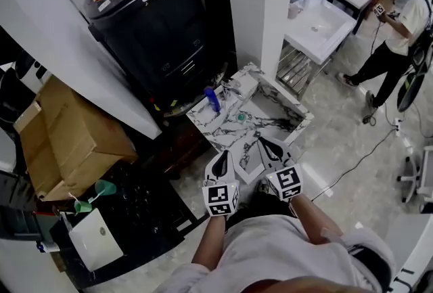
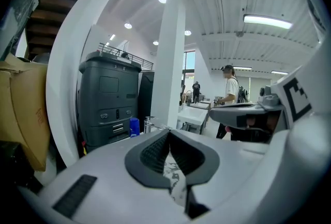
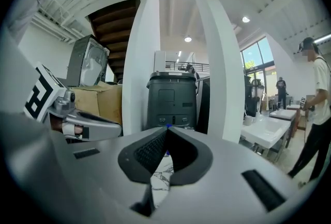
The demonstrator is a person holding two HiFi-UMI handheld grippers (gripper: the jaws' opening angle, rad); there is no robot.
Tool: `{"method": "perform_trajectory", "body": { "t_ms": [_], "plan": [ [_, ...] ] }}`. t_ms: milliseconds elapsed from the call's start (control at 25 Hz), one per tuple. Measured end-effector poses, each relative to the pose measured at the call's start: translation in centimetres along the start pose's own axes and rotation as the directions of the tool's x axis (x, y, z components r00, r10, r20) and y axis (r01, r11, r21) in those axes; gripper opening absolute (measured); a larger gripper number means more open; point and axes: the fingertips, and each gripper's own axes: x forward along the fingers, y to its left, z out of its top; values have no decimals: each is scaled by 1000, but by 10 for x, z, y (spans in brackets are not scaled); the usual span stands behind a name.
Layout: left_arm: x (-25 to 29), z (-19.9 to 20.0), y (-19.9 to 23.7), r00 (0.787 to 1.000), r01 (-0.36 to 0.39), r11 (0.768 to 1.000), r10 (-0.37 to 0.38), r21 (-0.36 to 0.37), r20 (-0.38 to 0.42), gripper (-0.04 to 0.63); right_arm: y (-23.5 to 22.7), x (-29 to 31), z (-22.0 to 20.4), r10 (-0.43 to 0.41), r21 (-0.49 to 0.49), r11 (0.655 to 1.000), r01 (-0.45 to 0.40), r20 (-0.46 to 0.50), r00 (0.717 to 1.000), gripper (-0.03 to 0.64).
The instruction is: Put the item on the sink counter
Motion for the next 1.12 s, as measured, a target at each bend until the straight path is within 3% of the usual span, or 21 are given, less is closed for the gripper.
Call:
{"method": "perform_trajectory", "body": {
  "t_ms": [560, 840, 1120],
  "plan": [
    [-55, 19, -48, 992, 77, 997, -79, 31, 98, 11, 12, -97, 29, -115, -54, 992, 118, 52, 992, 5],
    [-61, 35, -65, 992, 43, 997, -49, 57, 113, 11, 7, -118, 59, -95, -63, 993, 103, 116, 989, 5],
    [-67, 46, -96, 988, 32, 999, -31, -6, 153, 11, -17, -152, 79, -111, -75, 989, 124, 164, 980, 5]
  ]
}}
